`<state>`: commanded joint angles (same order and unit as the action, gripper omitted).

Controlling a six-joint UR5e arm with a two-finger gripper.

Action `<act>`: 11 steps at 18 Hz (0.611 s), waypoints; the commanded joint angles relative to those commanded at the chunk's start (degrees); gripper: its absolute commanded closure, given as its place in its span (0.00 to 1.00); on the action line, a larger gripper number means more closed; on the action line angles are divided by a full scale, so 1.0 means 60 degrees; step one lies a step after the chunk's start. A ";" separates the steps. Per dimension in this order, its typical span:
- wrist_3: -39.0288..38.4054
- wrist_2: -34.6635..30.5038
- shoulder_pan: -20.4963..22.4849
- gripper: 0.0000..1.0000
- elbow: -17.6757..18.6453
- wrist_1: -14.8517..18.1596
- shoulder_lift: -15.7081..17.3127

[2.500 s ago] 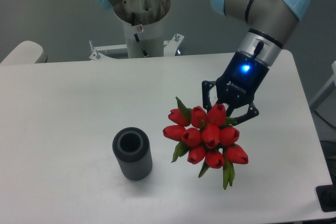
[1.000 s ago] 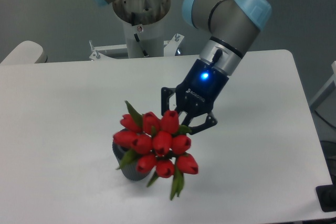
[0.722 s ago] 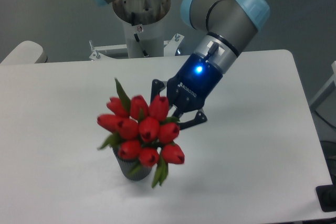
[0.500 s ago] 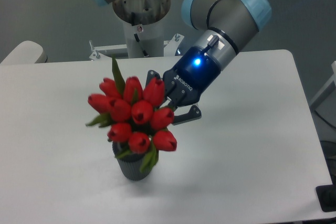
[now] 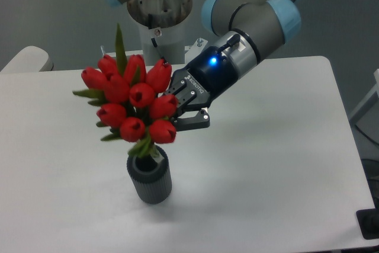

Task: Insert the flowers into the vase
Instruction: 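Raise the bouquet and align its stems above the vase opening, then lower the tulip stems down into the grey vase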

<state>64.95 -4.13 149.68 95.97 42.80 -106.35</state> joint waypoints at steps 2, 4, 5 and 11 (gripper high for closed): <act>0.0145 0.0000 -0.0029 0.79 0.0104 0.0000 0.0000; 0.0249 0.0000 -0.0029 0.79 0.0148 -0.0015 0.0000; 0.0278 0.0000 -0.0029 0.79 0.0206 -0.0015 0.0000; 0.0819 0.0000 -0.0058 0.79 0.0558 0.0000 0.0015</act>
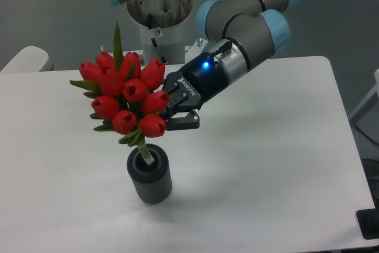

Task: Insert the flowers into the vase
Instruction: 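Lower the tulip stems down into the grey vase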

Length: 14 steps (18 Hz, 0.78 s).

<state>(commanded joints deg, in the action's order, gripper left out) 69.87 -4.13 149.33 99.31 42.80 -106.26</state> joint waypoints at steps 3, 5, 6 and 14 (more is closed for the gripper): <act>0.0249 0.0000 0.0029 0.79 0.0336 -0.0015 0.0000; 0.0527 0.0000 -0.0014 0.79 0.0439 -0.0015 0.0000; 0.0601 0.0000 -0.0015 0.79 0.0498 -0.0015 0.0000; 0.1465 0.0000 0.0015 0.79 0.1186 -0.0015 -0.0073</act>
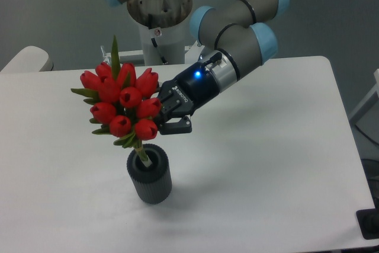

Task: Insert the flowers into the vase
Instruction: 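Lower the tulip stems down into the grey vase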

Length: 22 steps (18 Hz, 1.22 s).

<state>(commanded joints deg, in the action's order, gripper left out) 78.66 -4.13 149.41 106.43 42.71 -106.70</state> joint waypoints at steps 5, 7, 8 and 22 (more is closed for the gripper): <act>0.0703 0.0000 0.0029 0.78 0.0323 0.0000 -0.0322; 0.0938 0.0000 0.0029 0.78 0.0323 0.0000 -0.0570; 0.1069 0.0000 0.0044 0.78 0.0323 0.0000 -0.0673; 0.1495 -0.0015 0.0190 0.72 0.0601 0.0015 -0.1275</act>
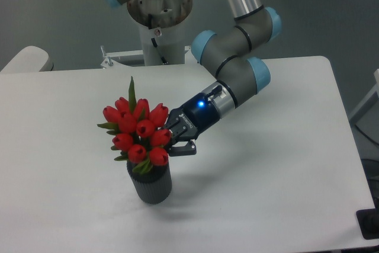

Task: Insert the flowers into the vase
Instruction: 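Lower the tulip stems down into the grey vase, then open the gripper to release the bouquet in the vase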

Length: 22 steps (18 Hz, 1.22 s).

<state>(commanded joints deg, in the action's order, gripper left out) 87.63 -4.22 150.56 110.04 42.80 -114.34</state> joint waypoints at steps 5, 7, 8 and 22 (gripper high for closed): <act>-0.0015 0.0000 0.0073 0.38 0.0059 0.0000 -0.0161; -0.0073 0.0015 0.0088 0.24 0.0059 0.0000 -0.0176; -0.0117 0.0015 0.0132 0.21 0.0059 0.0015 -0.0190; -0.0043 -0.0044 0.0995 0.00 -0.0058 -0.0044 -0.0176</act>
<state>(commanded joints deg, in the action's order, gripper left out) 87.37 -4.48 156.52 109.69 42.54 -115.40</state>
